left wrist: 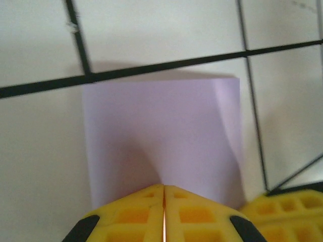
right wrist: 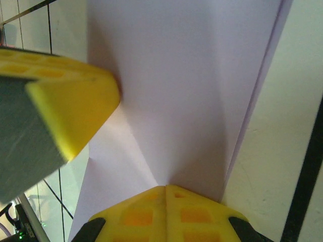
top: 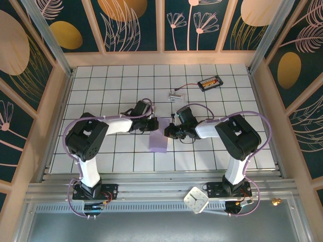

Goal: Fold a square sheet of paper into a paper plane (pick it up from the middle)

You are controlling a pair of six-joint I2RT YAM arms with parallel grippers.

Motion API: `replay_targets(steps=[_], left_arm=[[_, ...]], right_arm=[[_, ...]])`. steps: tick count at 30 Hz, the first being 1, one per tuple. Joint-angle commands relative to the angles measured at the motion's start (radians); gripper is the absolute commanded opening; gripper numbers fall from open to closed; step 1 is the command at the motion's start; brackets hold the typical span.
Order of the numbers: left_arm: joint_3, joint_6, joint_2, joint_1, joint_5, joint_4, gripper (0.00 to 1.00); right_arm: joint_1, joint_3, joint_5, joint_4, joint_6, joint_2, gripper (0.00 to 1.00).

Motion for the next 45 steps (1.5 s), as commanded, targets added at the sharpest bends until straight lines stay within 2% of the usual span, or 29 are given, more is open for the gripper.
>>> replay_targets(steps=[1,13,18,22,32,36,39,42,45], left_arm=[[0.01,0.028,0.034,0.029,-0.032,-0.021,0.08],[0.062,-0.017,-0.035,0.052,0.119,0.042,0.16],[0.107,0.006,0.039,0.051,0.103,0.007,0.13],[0.144,0.032,0.095,0.063,0.041,-0.031,0.1],[0.115,0.06,0.139,0.113,-0.018,-0.033,0.08],[0.117,0.068,0.074,0.134,-0.012,-0.037,0.11],[0.083,0.023,-0.027,0.134,0.056,-0.005,0.17],[-0.07,-0.086,-0.176,0.125,0.137,0.099,0.19],[-0.227,-0.172,-0.302,0.089,0.168,0.157,0.15]], right_arm=[[-0.016,-0.049,0.136,-0.145,-0.042,0.075,0.0],[-0.017,-0.052,0.138,-0.149,-0.044,0.067,0.0],[-0.016,-0.047,0.138,-0.149,-0.047,0.069,0.0],[-0.018,-0.045,0.138,-0.15,-0.047,0.07,0.0],[-0.018,-0.062,0.141,-0.148,-0.041,0.061,0.0],[-0.018,-0.074,0.141,-0.141,-0.034,0.058,0.0],[-0.018,-0.075,0.142,-0.14,-0.033,0.058,0.0],[-0.019,-0.071,0.144,-0.146,-0.033,0.06,0.0],[-0.022,-0.065,0.144,-0.153,-0.035,0.063,0.0]])
